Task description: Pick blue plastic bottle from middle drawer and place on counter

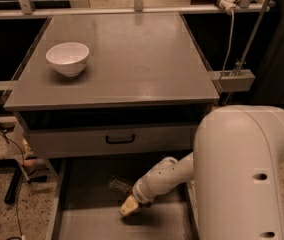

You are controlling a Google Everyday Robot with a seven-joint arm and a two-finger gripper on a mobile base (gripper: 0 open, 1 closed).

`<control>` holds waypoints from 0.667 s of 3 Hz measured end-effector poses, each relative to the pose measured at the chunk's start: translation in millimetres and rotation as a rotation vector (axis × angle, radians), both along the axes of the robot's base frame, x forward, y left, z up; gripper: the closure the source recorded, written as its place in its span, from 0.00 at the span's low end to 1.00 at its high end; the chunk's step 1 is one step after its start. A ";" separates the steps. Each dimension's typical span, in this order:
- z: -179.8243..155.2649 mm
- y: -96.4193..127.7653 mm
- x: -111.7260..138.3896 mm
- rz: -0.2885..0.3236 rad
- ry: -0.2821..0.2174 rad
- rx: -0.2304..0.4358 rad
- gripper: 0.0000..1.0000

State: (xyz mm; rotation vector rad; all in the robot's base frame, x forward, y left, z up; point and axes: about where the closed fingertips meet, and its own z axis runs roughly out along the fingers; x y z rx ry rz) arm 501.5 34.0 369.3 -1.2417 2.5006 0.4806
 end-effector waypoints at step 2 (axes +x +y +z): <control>0.0 0.0 0.0 0.000 0.000 0.000 0.66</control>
Offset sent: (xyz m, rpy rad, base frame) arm 0.0000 0.0000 0.0000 0.0000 0.0000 0.0000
